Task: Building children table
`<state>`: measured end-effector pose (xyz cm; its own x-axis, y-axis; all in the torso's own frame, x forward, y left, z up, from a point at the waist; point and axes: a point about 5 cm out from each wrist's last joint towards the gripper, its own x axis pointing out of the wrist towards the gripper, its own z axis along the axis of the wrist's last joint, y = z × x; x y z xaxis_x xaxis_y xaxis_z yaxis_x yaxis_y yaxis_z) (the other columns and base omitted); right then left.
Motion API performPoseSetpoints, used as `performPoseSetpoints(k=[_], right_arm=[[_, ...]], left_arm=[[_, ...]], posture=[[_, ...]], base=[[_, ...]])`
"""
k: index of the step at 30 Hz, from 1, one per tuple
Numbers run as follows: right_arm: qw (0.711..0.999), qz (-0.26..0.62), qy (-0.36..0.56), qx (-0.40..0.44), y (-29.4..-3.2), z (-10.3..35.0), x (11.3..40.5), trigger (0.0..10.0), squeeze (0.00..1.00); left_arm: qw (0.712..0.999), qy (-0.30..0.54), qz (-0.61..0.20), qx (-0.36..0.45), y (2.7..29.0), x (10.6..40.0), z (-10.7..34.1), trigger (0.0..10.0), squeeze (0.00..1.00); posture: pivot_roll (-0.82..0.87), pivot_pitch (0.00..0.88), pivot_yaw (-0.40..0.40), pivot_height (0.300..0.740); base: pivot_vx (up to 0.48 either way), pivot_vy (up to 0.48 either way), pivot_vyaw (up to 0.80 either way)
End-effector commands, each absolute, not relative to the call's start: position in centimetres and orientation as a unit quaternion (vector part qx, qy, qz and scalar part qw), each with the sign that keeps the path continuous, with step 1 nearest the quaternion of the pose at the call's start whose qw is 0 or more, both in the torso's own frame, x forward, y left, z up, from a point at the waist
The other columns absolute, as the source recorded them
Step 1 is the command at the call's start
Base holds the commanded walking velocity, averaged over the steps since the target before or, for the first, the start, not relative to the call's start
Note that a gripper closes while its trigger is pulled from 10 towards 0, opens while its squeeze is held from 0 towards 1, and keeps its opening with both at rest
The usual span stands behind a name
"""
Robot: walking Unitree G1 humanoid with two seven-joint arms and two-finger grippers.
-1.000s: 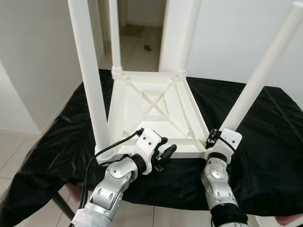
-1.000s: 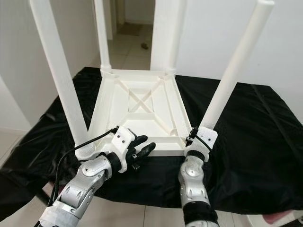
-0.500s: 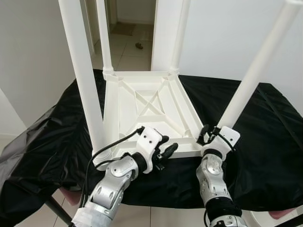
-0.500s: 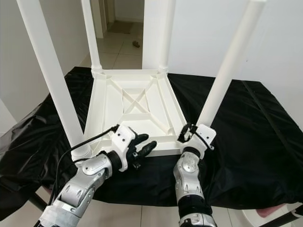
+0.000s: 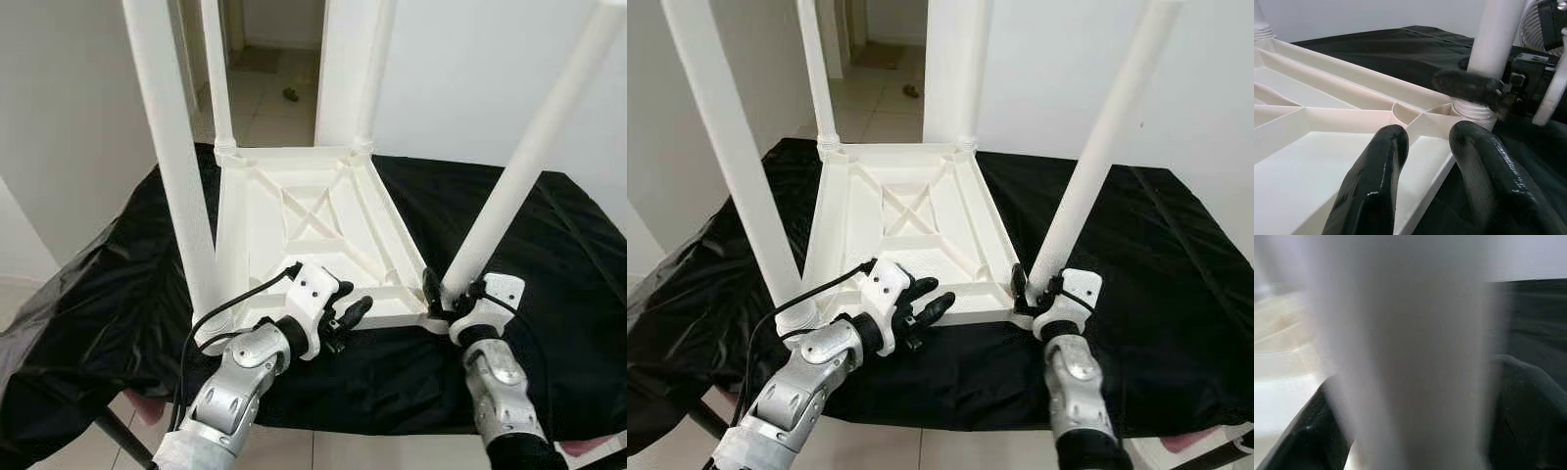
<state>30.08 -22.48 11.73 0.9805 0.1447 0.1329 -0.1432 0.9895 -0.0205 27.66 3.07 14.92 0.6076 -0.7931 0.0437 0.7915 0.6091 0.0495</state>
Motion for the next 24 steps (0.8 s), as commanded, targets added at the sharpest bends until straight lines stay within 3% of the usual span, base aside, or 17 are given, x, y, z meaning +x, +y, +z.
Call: performPoseSetpoints(k=[1, 5, 10, 11, 12, 13, 19, 24], right_arm=[[0.992, 0.109, -0.069, -0.004, -22.4, 12.1, 29.9, 10.0, 0.00], [0.985, 0.157, -0.045, -0.048, -24.4, 12.7, 29.8, 10.0, 0.00], [0.976, 0.200, -0.030, -0.079, -25.0, 13.0, 30.0, 10.0, 0.00], [0.973, 0.212, -0.026, -0.084, -24.9, 13.0, 30.0, 8.6, 0.00], [0.971, 0.222, -0.025, -0.087, -24.8, 13.1, 30.1, 4.7, 0.00], [0.966, 0.242, -0.021, -0.089, -24.6, 13.1, 30.1, 0.0, 0.00], [0.950, 0.301, -0.004, -0.079, -23.6, 12.8, 29.6, 0.0, 0.00], [0.954, 0.294, 0.000, -0.059, -22.9, 12.2, 29.6, 0.0, 0.00]], left_arm=[[0.900, -0.030, -0.435, 0.015, 3.1, 27.8, 15.1, 10.0, 0.00], [0.898, -0.031, -0.439, 0.016, 3.0, 27.9, 15.2, 10.0, 0.00], [0.894, -0.030, -0.446, 0.015, 2.7, 27.9, 15.3, 10.0, 0.00], [0.893, -0.029, -0.449, 0.015, 2.6, 27.8, 15.2, 10.0, 0.00], [0.892, -0.028, -0.451, 0.016, 2.6, 27.7, 15.2, 10.0, 0.00], [0.891, -0.026, -0.454, 0.017, 2.5, 27.6, 15.1, 10.0, 0.00], [0.889, -0.020, -0.457, 0.021, 2.7, 27.3, 14.8, 10.0, 0.00], [0.887, -0.012, -0.460, 0.034, 2.6, 27.0, 14.3, 10.0, 0.00]], posture=[[-0.02, 0.000, 0.002, 0.740], [-0.03, 0.000, 0.011, 0.740], [-0.03, 0.000, 0.013, 0.740], [-0.03, 0.000, 0.013, 0.740], [-0.03, 0.000, 0.013, 0.740], [-0.03, 0.000, 0.008, 0.740], [-0.02, 0.000, 0.004, 0.740], [-0.01, 0.000, -0.006, 0.740]], base=[[0.000, 0.000, 0.00], [0.000, 0.000, 0.00], [0.000, 0.000, 0.00], [0.000, 0.000, 0.00], [0.000, 0.000, 0.00], [0.000, 0.000, 0.00], [0.000, 0.000, 0.00], [0.000, 0.000, 0.00]])
